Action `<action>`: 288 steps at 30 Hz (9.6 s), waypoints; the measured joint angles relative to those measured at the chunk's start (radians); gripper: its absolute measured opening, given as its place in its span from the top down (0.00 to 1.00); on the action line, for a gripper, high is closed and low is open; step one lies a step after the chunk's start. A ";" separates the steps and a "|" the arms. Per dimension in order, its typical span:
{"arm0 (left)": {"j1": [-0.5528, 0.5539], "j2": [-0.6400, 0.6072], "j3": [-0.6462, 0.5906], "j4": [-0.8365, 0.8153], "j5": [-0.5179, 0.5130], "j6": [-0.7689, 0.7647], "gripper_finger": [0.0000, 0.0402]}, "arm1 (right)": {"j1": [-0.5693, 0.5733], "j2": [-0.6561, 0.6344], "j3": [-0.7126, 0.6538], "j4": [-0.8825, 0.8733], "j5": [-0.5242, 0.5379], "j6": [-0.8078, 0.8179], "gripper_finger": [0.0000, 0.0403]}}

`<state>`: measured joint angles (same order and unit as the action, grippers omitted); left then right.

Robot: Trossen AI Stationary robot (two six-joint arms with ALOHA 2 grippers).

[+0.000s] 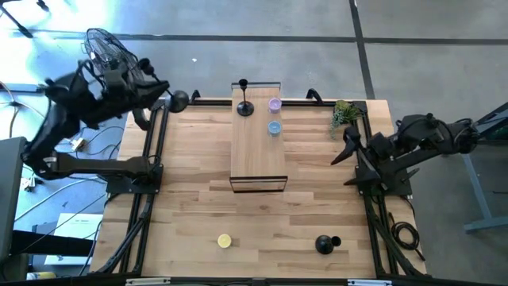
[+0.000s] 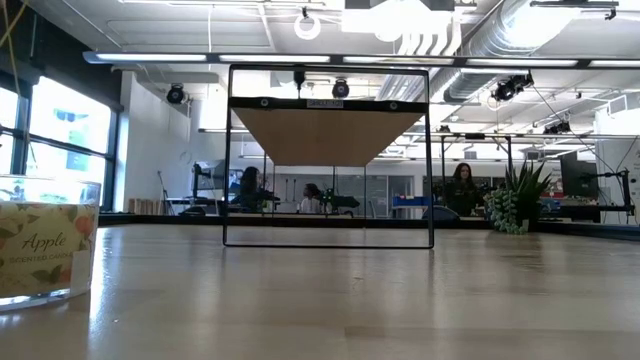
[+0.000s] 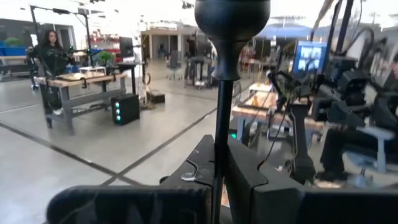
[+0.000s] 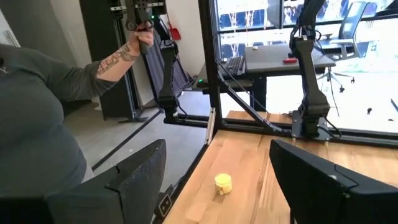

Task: Pick & Place candle stick holders
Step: Put the left black candle holder on the shelf, then put the yellow scented candle on the shelf

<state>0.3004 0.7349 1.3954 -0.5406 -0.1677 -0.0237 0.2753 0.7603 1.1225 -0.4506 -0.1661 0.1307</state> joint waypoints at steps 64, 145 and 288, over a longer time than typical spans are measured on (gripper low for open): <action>0.112 0.405 -0.586 0.853 0.369 -0.084 0.98 | 0.000 0.025 0.000 0.051 -0.012 0.053 0.30; 0.182 0.690 -0.722 1.241 0.529 -0.090 0.90 | 0.000 0.026 0.000 0.053 0.060 0.096 0.30; -0.852 0.223 -0.653 0.555 -0.363 -0.573 0.32 | 0.163 0.116 0.000 0.011 -0.115 0.100 0.30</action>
<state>-0.5511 0.9584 0.7428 0.0145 -0.5305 -0.5966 0.4380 0.8761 1.1229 -0.4397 -0.2815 0.2303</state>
